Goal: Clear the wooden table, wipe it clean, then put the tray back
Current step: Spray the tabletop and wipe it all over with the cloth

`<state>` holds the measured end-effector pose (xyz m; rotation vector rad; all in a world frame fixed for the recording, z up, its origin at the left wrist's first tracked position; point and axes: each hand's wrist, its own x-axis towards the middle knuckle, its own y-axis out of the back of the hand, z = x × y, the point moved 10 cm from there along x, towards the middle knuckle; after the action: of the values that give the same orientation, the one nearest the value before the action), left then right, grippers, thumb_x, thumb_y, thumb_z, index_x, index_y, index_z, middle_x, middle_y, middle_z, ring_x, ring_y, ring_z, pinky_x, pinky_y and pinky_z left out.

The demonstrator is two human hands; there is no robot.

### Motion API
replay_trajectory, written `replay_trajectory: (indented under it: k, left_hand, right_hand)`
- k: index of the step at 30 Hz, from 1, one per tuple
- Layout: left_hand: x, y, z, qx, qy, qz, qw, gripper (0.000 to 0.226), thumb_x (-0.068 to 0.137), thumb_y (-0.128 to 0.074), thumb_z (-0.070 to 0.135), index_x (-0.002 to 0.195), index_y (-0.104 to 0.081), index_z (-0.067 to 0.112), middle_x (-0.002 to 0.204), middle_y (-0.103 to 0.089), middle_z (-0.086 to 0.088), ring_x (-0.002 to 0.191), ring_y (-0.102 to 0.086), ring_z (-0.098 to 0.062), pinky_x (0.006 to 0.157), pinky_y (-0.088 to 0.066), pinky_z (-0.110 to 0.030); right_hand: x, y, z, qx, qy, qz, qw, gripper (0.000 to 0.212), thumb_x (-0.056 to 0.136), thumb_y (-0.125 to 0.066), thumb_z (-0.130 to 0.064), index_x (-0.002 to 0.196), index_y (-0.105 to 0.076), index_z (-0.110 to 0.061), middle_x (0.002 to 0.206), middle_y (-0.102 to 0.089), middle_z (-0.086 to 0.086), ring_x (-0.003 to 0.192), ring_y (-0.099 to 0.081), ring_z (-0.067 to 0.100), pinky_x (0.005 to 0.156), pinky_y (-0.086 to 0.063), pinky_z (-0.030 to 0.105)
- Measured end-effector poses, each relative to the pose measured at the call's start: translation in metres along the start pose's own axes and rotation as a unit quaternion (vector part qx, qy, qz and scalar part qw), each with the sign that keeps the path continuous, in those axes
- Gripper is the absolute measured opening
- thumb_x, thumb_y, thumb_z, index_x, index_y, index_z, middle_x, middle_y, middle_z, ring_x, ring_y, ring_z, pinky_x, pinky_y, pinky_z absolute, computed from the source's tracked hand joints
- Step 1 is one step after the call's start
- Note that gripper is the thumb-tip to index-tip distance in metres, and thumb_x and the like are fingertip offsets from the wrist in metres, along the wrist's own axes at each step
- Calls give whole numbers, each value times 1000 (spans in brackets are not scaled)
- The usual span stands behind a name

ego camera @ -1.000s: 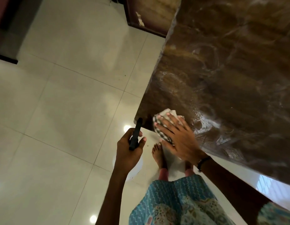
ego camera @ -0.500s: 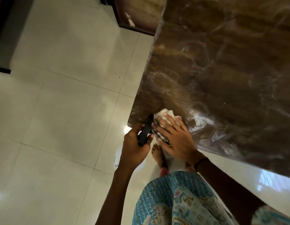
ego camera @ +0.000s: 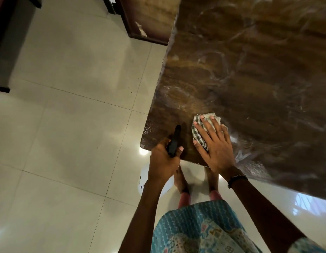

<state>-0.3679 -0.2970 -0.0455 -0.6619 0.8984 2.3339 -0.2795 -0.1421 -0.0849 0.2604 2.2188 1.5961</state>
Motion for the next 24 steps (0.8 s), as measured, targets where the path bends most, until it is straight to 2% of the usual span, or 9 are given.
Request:
replay_trajectory:
  k: [3,8,10,13,17,20,24]
  left_hand:
    - [2,1,3,-9,4,-16,1000,30,83,-68,25,106,-62,8,96,-68,-7,93,-63,-23,74,-40,-19]
    - [9,15,3,-8,25,-1,1000,25,85,-66,24,102,-62,6,85,-58,-1,84,-55,-20,78,-39,-23]
    - [11,20,3,-13,26,4,1000,22,84,-67,22,99,-63,6,84,-59,-1,83,-54,-19,78,-39,-23]
    - [14,27,5,-28,18,0,999,20,82,-69,19,98,-65,8,85,-62,0,84,-58,-17,76,-41,-21]
    - [18,42,8,-30,-1,16,999,19,82,-69,20,98,-64,11,82,-63,3,78,-57,-15,59,-41,-2]
    - [19,48,11,-25,-9,8,1000,21,84,-67,20,102,-62,12,82,-62,4,77,-57,-13,57,-41,-1]
    - [21,53,14,-11,-23,0,1000,18,85,-66,19,101,-61,13,82,-61,6,74,-56,-8,57,-40,3]
  right_hand:
    - [0,1,3,-2,2,2,1000,60,96,-29,-51,150,-14,-30,158,-20,0,148,-9,20,121,-1,40]
    - [7,7,5,-3,1,9,1000,64,95,-31,-52,152,-17,-24,159,-17,0,148,-7,21,121,-4,43]
    - [18,12,5,4,-22,19,1000,66,95,-33,-53,152,-15,-26,160,-11,-3,149,-4,20,120,-4,44]
    - [52,17,-13,-2,-27,31,999,63,96,-33,-54,151,-19,-28,160,-16,-3,149,-6,22,117,-7,47]
    - [108,4,-78,-12,59,0,998,63,94,-33,-53,151,-22,-29,159,-20,0,148,-12,28,117,-13,57]
    - [107,-14,-119,-58,160,-26,985,63,94,-41,-50,151,-21,-32,160,-17,0,148,-8,29,120,-7,52]
    - [50,-15,-93,-65,231,-31,970,55,95,-41,-47,147,-31,-31,157,-26,0,148,-12,25,120,-10,48]
